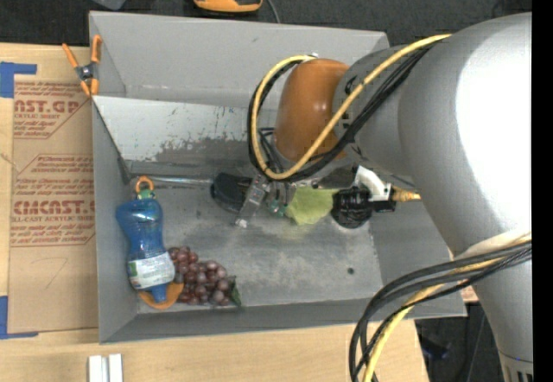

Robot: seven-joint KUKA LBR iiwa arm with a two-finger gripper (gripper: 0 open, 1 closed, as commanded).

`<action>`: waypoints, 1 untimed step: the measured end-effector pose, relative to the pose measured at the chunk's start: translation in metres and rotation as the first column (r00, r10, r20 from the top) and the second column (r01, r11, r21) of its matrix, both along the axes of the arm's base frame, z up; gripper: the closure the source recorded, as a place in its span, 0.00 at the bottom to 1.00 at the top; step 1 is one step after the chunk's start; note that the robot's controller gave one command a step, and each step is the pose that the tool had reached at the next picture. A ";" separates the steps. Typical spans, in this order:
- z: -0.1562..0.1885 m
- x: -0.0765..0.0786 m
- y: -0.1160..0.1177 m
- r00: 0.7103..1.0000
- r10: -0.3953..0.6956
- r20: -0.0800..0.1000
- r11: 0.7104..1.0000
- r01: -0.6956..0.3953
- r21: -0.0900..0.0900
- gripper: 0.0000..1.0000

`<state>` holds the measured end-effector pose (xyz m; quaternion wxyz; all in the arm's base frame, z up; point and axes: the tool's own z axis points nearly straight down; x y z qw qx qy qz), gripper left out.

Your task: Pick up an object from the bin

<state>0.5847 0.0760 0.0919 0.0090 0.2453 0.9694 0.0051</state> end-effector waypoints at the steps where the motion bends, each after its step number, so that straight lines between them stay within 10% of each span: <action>1: 0.045 0.002 0.000 1.000 0.000 0.007 1.000 0.000 0.001 1.00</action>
Offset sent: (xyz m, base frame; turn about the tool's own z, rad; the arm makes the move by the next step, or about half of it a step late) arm 0.0011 0.0002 0.0396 0.0001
